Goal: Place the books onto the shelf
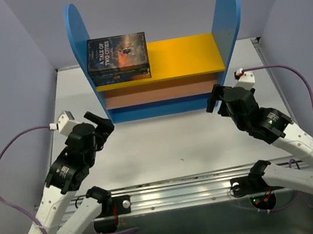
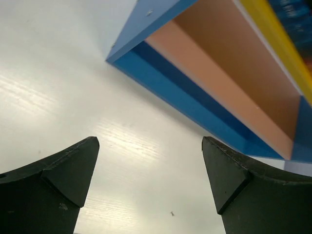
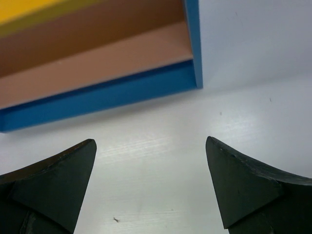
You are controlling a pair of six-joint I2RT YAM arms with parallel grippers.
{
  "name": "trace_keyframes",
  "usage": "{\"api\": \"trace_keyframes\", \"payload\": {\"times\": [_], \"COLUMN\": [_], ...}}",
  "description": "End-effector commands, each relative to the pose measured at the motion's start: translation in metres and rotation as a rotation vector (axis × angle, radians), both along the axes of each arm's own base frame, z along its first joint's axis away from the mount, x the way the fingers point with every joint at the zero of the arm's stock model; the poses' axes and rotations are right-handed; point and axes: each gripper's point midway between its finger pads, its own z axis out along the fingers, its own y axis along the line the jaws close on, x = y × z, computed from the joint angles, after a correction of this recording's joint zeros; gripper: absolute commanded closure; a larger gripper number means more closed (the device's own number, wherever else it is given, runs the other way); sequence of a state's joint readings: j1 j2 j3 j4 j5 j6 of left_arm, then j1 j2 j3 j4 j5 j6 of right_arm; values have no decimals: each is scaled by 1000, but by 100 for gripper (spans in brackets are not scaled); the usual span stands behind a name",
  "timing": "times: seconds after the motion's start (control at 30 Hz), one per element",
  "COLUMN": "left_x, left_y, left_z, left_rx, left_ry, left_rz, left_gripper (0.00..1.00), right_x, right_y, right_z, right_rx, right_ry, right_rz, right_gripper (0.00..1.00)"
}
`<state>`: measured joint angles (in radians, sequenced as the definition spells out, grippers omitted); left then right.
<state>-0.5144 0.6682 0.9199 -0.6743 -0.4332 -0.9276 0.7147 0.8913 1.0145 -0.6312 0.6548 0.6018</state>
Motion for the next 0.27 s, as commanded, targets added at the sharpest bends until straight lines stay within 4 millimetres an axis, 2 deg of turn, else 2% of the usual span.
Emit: {"api": "trace_keyframes", "payload": {"times": [0.0,0.03,0.23], "left_x": [-12,-9,-2], "left_y": [27,25,20], "left_z": [-22,-21,-23], "left_rx": [-14,-22,7], "left_ry": [22,7,40], "left_rz": [152,145,137], "left_gripper": [1,1,1], "right_x": [-15,-17,-23], "right_y": [-19,-22,-28], "right_z": [-25,-30,-27], "right_rx": [39,39,61], "right_ry": [38,42,14], "right_rz": [-99,-105,-111], "right_gripper": [0,0,0]}}
